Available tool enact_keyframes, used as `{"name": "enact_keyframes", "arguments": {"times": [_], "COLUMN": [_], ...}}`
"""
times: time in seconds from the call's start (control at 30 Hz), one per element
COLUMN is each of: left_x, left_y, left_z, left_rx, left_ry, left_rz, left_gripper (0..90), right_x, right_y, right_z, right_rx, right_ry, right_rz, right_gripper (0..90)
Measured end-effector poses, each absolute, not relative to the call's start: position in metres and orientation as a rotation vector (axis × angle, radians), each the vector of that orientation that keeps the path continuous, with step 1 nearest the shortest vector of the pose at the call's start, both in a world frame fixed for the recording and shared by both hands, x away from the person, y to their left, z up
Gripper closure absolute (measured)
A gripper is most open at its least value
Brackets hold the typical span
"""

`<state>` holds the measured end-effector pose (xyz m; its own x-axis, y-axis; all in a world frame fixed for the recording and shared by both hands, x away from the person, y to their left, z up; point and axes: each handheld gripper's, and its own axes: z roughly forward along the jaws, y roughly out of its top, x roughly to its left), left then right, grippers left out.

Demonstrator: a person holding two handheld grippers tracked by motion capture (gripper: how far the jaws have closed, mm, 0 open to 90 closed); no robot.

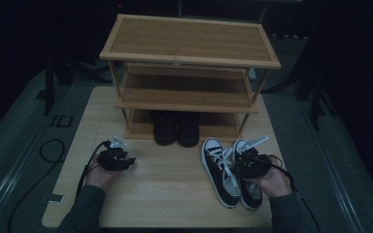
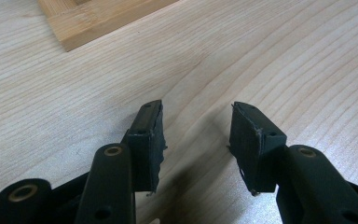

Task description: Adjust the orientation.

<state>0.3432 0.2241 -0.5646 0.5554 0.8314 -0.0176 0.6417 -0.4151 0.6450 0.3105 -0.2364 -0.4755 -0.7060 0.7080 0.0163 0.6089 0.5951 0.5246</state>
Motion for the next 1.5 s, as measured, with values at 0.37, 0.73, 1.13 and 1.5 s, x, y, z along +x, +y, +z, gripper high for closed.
{"name": "enact_keyframes", "arguments": {"times": [0.37,0.73,1.13,1.5], "left_x": [0.343,0.343,0.343,0.343], "left_y": [0.224,0.223,0.224,0.224], "left_z": [-0.565,-0.565,-0.565,-0.564], "left_rx": [2.190,2.193,2.193,2.196], "left_ry": [1.178,1.178,1.176,1.175], "left_rz": [0.412,0.414,0.412,0.413], "left_gripper": [55.1,55.0,55.0,54.9], "right_x": [0.293,0.284,0.280,0.291], "right_y": [-0.258,-0.273,-0.273,-0.265], "right_z": [-0.472,-0.477,-0.491,-0.509], "right_rx": [1.170,1.282,1.374,1.427], "right_ry": [2.570,2.546,2.536,2.368], "right_rz": [0.697,0.720,0.719,0.828], "right_gripper": [68.2,62.5,60.9,83.2]}}
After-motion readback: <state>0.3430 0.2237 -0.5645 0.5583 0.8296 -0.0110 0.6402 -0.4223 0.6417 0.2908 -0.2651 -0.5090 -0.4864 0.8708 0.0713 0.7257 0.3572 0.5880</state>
